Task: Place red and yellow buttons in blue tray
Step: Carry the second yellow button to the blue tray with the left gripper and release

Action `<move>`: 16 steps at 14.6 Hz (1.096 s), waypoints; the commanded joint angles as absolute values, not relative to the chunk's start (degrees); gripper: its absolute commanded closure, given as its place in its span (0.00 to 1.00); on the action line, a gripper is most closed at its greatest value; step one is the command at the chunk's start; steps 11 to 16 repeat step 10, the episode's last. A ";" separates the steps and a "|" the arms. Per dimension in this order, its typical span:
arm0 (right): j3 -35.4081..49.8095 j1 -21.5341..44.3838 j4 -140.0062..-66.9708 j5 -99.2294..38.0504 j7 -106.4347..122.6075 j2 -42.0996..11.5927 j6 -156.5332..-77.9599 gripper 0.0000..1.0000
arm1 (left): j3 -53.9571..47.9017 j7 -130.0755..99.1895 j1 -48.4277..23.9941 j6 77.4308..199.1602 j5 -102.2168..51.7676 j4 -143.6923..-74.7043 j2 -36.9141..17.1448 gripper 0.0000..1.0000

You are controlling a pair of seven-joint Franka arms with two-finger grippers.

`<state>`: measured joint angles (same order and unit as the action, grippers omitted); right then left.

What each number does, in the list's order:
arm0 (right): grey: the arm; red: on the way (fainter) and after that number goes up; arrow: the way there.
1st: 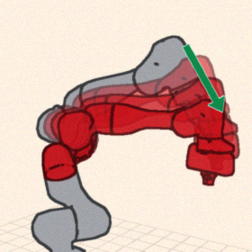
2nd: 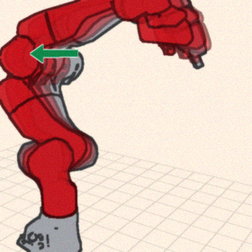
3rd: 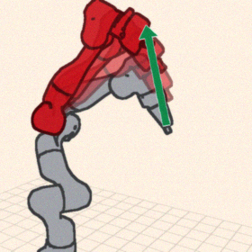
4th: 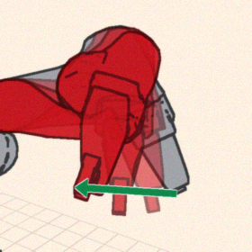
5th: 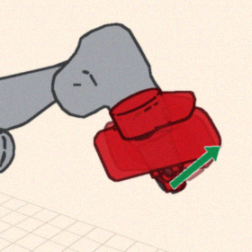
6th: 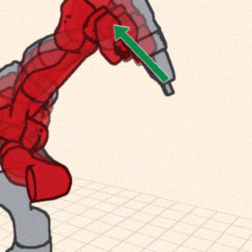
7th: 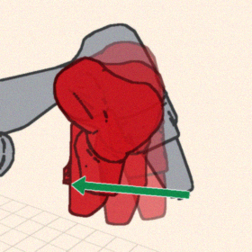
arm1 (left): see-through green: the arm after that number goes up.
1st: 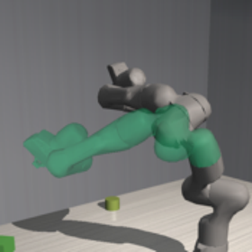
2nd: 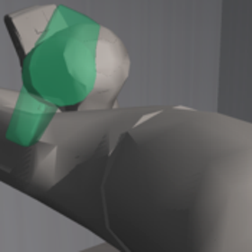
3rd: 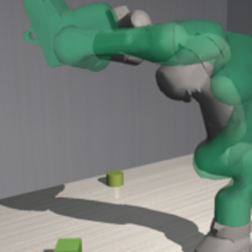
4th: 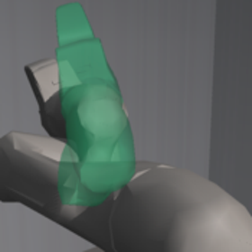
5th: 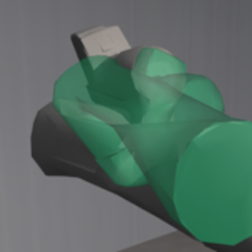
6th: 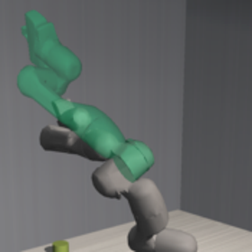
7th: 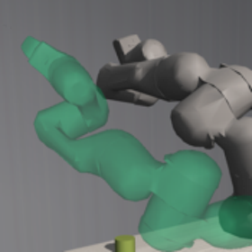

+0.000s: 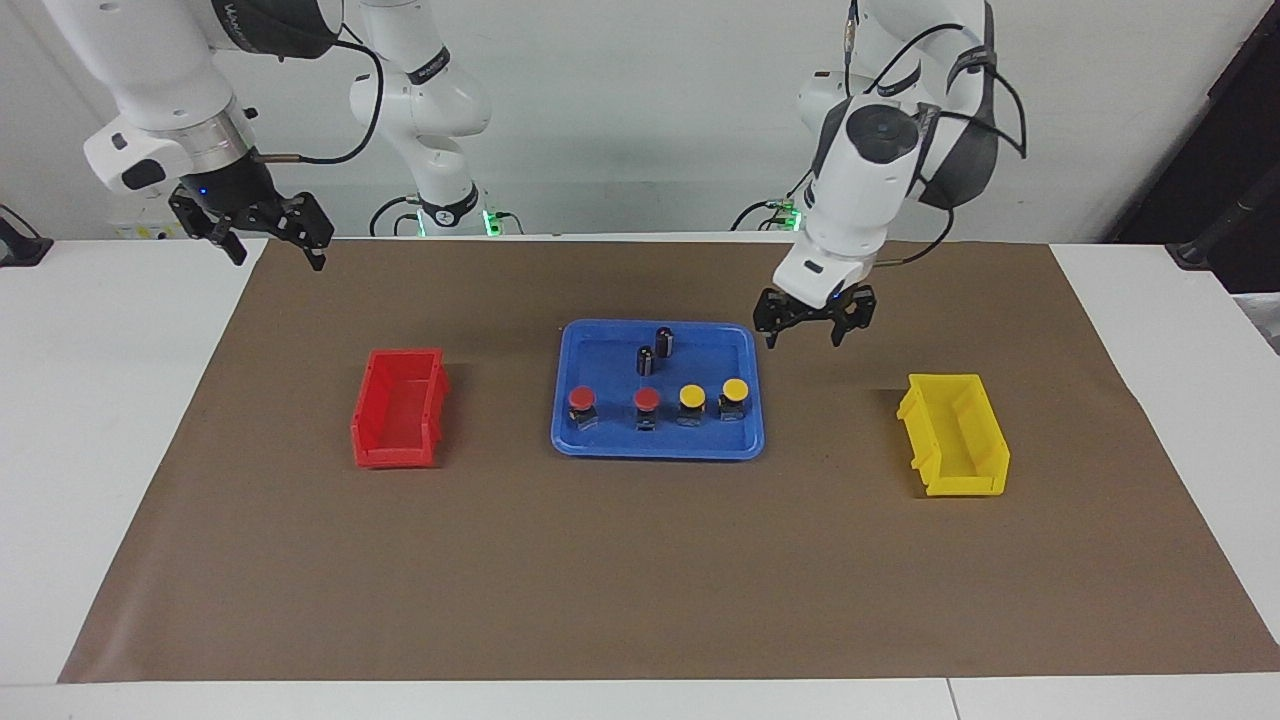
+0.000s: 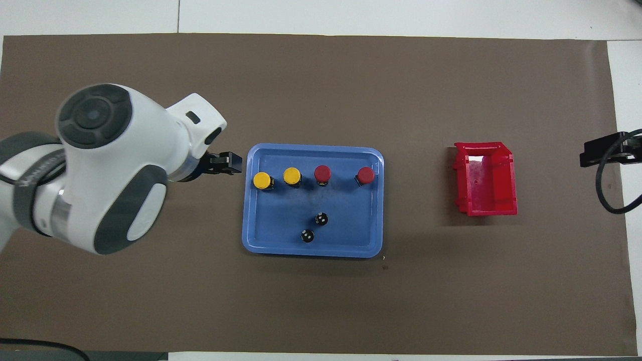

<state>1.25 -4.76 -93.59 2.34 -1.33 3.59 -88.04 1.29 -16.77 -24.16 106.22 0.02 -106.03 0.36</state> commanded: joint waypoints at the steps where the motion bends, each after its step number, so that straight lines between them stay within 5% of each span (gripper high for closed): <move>1: 1.49 -5.45 -94.39 1.06 0.18 4.22 -88.33 0.00 | 0.97 -7.15 -17.78 100.66 -0.18 -104.95 3.95 0.00; 5: 1.67 -4.92 -94.39 0.97 0.09 4.22 -88.33 0.00 | 1.05 -0.45 -12.05 93.44 -0.18 -98.62 4.04 0.00; 16: 1.67 -4.92 -94.39 0.70 0.09 4.22 -88.33 0.00 | 1.14 4.13 -8.26 92.64 -0.18 -98.09 3.96 0.00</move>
